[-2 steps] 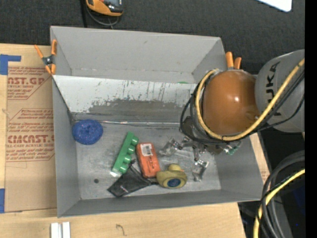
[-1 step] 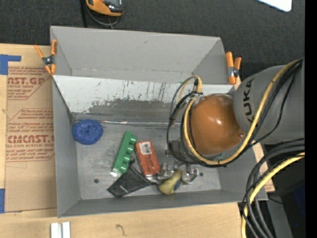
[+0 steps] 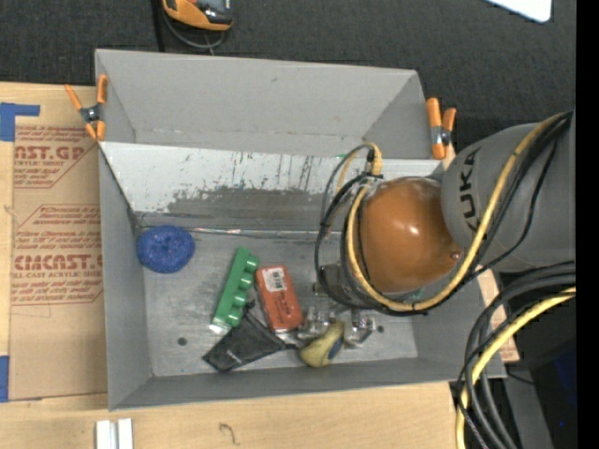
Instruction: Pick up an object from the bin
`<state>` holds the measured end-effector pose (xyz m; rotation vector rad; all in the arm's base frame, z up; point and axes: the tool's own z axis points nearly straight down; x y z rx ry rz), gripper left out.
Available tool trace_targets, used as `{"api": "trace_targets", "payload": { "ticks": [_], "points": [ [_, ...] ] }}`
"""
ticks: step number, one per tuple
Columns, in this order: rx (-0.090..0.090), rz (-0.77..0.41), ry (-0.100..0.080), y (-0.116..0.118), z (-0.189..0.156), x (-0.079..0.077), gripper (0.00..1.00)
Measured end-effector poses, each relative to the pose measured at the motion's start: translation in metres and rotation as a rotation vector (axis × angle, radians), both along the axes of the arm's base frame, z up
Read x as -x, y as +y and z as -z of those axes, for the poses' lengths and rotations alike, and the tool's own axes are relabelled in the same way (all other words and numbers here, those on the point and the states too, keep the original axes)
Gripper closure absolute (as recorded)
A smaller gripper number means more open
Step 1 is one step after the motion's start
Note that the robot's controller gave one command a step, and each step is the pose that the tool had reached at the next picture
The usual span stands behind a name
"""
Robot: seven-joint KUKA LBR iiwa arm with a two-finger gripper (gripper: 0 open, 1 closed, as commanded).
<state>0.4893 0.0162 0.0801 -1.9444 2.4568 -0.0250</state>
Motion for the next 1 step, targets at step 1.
{"api": "trace_targets", "payload": {
  "ticks": [1],
  "points": [
    [-0.009,-0.029,0.008,0.0005,-0.179,-0.0064,1.0]
  ]
}}
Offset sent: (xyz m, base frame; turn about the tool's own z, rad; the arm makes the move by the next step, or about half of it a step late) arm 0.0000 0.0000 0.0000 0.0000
